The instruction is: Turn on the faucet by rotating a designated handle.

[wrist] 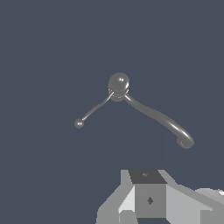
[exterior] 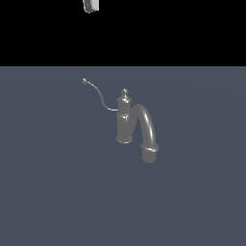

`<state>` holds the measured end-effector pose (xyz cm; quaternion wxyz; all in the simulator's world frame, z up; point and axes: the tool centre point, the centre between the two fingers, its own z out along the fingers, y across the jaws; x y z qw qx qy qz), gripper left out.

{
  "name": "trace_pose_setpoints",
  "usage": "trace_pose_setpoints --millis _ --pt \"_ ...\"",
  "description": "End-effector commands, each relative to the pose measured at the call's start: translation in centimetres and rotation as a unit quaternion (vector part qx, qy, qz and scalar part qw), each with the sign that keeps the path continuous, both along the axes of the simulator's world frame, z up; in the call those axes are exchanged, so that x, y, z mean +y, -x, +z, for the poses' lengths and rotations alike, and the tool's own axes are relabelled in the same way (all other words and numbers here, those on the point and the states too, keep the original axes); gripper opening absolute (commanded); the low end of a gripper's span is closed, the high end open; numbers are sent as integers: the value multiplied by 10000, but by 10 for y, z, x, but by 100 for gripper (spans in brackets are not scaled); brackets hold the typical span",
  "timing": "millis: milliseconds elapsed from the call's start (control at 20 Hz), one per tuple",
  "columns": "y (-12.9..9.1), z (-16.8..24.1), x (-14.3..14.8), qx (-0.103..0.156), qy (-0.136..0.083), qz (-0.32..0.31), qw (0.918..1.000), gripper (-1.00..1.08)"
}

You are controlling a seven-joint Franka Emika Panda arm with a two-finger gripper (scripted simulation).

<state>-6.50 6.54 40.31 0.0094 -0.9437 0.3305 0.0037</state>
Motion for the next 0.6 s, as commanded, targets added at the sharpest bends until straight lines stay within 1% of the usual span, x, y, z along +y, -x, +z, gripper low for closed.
trace_pose_setpoints --millis 0,250,550 --pt "-13 -11 4 9 -13 -307 9995 -100" --pt "-36 -34 13 29 -22 -908 9959 -100" --pt "-62 -65 24 48 -13 -1625 9867 -100"
